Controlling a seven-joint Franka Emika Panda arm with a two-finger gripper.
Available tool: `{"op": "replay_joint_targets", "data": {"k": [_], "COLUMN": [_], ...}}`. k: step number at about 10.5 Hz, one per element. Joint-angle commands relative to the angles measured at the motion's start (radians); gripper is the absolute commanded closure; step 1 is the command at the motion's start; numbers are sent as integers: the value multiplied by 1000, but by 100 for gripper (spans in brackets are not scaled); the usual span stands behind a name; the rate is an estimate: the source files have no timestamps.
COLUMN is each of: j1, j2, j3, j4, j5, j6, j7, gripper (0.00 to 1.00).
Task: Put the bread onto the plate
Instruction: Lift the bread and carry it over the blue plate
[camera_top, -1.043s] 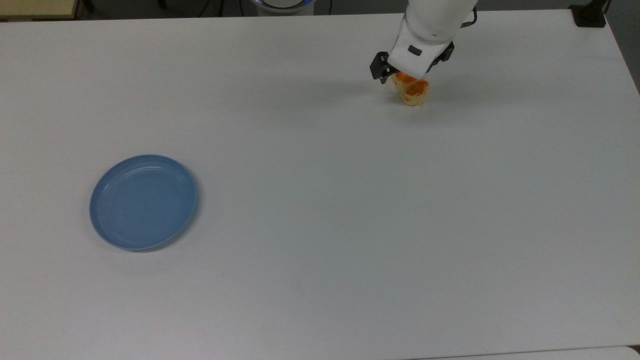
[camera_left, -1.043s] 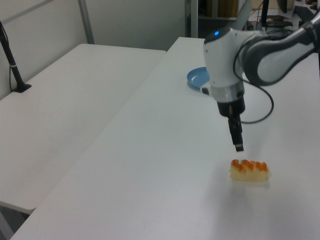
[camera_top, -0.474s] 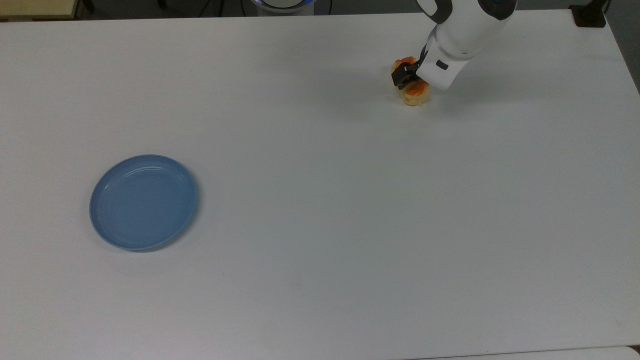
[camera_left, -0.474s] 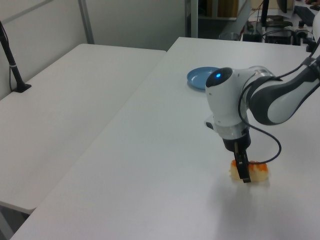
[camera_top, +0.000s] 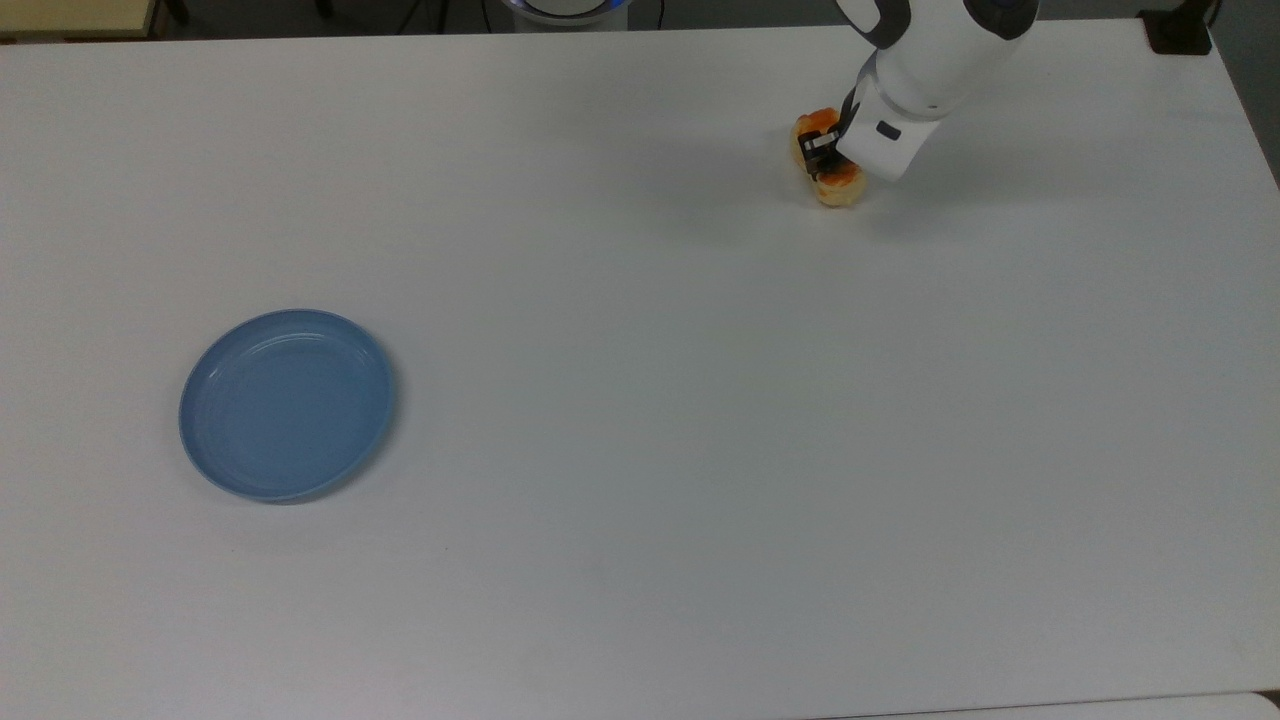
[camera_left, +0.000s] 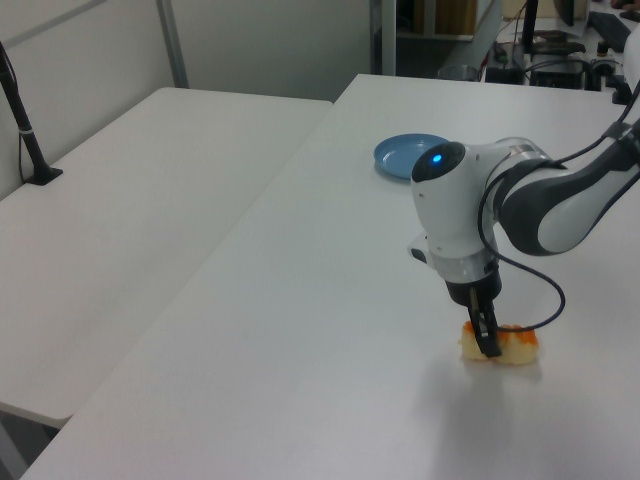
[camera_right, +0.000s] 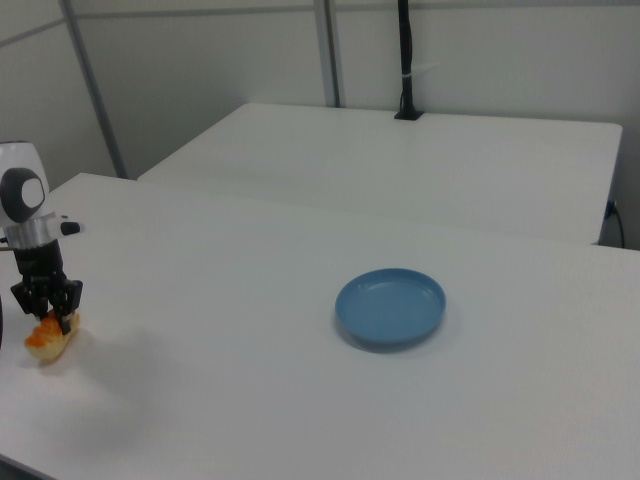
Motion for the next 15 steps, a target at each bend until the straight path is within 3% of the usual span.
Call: {"op": "replay_joint_targets", "data": {"k": [1,3,5,6,8,12,15], "j1": [-103,-212,-376,-416,-447,-558,-598], "j2": [-142,-166,-140,-94,-2,155,209], "j3": [-4,-22,-30,-80,-210,-275,-295], "j4": [42,166,268,318,395,406,460], "j5": [12,26,15,4,1,0,0], "j6": [-167,-337,-352,-343,-247,91,113], "j7": [-124,-239,-356,-406,-483,-490,-496], "gripper": [68,68,67,67,67,65,64]}}
